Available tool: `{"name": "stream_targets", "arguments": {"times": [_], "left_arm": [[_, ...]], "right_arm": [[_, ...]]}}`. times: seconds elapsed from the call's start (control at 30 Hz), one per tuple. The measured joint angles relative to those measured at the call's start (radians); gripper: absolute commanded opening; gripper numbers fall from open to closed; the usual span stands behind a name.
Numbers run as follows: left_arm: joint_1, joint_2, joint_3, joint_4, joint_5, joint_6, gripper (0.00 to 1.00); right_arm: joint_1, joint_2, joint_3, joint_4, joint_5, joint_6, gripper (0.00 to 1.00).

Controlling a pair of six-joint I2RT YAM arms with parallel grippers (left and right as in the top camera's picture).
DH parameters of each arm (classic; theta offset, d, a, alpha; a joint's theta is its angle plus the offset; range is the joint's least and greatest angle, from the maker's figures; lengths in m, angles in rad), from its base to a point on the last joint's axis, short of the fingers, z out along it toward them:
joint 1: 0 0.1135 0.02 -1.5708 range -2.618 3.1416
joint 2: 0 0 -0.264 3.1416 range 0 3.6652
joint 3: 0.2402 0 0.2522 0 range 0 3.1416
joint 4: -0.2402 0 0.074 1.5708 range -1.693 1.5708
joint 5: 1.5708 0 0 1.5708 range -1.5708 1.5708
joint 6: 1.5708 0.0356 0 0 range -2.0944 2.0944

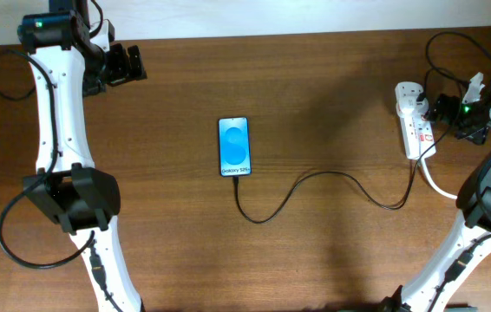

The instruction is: Plug charger to phone and switch on socket

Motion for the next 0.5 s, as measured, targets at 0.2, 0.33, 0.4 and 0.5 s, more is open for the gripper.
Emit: {"name": "stream_targets", "arguments": {"times": [0.2, 0.33, 0.4, 0.5], "left_arm": [[0.0, 0.0, 0.0, 0.0, 0.0, 0.0, 0.99], [0.0, 0.0, 0.0, 0.0, 0.0, 0.0, 0.99], [0.0, 0.0, 0.0, 0.0, 0.0, 0.0, 0.99], [0.0, 0.0, 0.0, 0.0, 0.0, 0.0, 0.99]], "right_arm": [[0.0, 0.0, -0.002, -0.023, -0.01, -0.001, 0.99], [0.0, -0.002, -0.008, -0.014, -0.012, 0.003, 0.98], [-0.002, -0.003, -0.011, -0.01, -0.011, 0.037, 0.98], [-0.016, 0.0, -0.012, 0.001, -0.032, 0.113, 0.98]]}}
